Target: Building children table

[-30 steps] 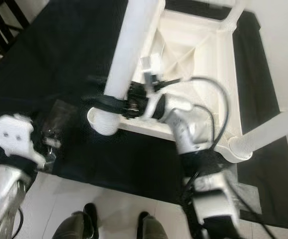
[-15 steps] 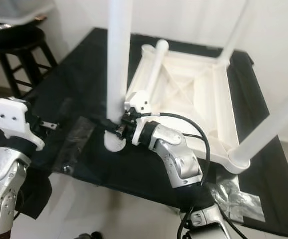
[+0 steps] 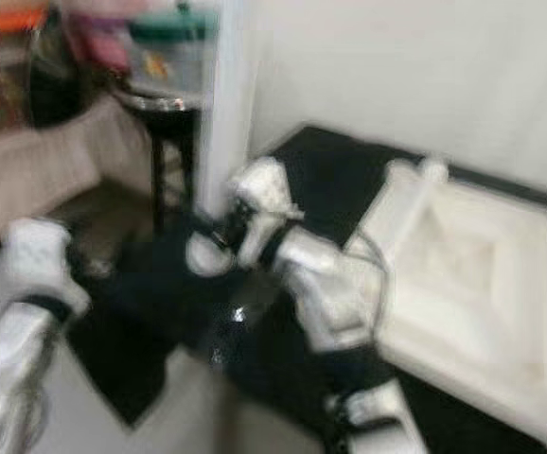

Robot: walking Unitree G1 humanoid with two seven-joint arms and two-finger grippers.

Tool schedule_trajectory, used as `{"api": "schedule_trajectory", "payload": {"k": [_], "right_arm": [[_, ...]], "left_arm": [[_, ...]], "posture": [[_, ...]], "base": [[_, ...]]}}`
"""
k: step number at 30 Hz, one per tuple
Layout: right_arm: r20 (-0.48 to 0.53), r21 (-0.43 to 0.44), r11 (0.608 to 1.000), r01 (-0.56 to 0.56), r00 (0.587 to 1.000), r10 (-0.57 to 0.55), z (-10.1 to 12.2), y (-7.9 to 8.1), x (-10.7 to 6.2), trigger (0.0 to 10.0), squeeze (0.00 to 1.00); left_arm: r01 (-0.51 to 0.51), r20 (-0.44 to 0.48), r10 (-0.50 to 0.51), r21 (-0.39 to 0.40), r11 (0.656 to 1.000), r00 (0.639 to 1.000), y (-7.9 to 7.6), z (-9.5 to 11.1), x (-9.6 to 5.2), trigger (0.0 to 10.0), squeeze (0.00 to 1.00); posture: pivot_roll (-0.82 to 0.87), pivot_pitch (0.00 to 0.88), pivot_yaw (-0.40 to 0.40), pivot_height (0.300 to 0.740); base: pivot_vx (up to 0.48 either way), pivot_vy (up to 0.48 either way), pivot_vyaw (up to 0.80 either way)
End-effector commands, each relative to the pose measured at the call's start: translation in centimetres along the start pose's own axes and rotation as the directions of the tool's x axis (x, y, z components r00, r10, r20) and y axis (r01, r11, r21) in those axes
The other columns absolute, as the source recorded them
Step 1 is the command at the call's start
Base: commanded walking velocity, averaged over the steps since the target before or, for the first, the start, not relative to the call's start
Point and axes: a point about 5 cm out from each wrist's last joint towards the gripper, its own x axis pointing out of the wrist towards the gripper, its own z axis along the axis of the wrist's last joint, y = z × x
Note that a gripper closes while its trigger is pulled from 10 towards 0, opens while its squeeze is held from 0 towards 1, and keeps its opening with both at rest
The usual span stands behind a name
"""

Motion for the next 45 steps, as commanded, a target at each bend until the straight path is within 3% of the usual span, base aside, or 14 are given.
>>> {"api": "schedule_trajectory", "payload": {"k": [1,11,14,18,20,24,26,34,40,45], "right_arm": [[-0.021,-0.037,0.999,-0.009,1.000,0.009,-0.2,0.0,-0.7,10.0,0.00],[-0.025,0.015,0.997,-0.073,0.997,0.073,-0.5,0.7,-0.8,10.0,0.00],[-0.026,0.059,0.989,-0.133,0.991,0.135,-0.5,1.3,-1.2,10.0,0.00],[-0.025,0.067,0.988,-0.137,0.990,0.139,-0.5,1.3,-1.2,10.0,0.00],[-0.036,0.074,0.979,-0.191,0.980,0.195,-0.5,1.7,-1.8,10.0,0.00],[-0.036,0.074,0.979,-0.191,0.980,0.195,-0.5,1.7,-1.8,10.0,0.00],[-0.063,0.090,0.958,-0.274,0.958,0.280,-0.7,2.4,-2.8,10.0,0.00],[-0.085,0.127,0.928,-0.352,0.928,0.363,-0.8,3.3,-3.3,10.0,0.00],[-0.097,0.141,0.907,-0.398,0.906,0.413,-0.8,3.6,-3.9,10.0,0.00],[-0.107,0.175,0.862,-0.476,0.861,0.498,-0.8,4.1,-5.1,10.0,0.00]], "left_arm": [[0.049,-0.016,-0.049,-0.012,0.999,0.999,-0.9,-0.7,0.2,10.0,0.00],[0.115,-0.055,-0.119,-0.060,0.992,0.991,-2.0,-2.1,0.2,10.0,0.00],[0.165,-0.115,-0.174,-0.086,0.983,0.978,-2.8,-3.7,-0.4,10.0,0.00],[0.176,-0.126,-0.187,-0.094,0.980,0.974,-2.9,-4.0,-0.6,10.0,0.00],[0.196,-0.171,-0.214,-0.115,0.974,0.962,-3.3,-5.5,-1.5,10.0,0.00],[0.196,-0.171,-0.214,-0.115,0.974,0.962,-3.3,-5.5,-1.5,10.0,0.00],[0.195,-0.214,-0.225,-0.155,0.969,0.950,-3.5,-7.0,-2.5,10.0,0.00],[0.165,-0.258,-0.202,-0.159,0.973,0.945,-3.0,-8.4,-3.2,10.0,0.00],[0.149,-0.267,-0.185,-0.151,0.977,0.946,-2.7,-8.7,-3.4,10.0,0.00],[0.142,-0.266,-0.178,-0.148,0.979,0.947,-2.4,-8.8,-3.5,10.0,0.00]], "posture": [[-0.02,0.008,-0.002,0.740],[-0.03,0.000,-0.003,0.740],[-0.03,0.000,-0.001,0.740],[-0.03,0.000,-0.001,0.740],[-0.04,0.003,0.000,0.740],[-0.04,0.003,0.000,0.740],[-0.04,0.008,-0.004,0.740],[-0.04,0.012,-0.005,0.740],[-0.05,0.015,-0.006,0.740],[-0.05,0.022,-0.006,0.740]], "base": [[0.435,0.000,0.00],[0.204,0.000,-0.32],[0.000,0.000,-0.80],[0.000,0.000,-0.80],[0.000,0.000,-0.80],[0.000,0.000,-0.80],[0.000,0.000,-0.80],[0.000,0.000,-0.80],[0.000,0.000,-0.80],[0.000,0.000,0.00]]}}
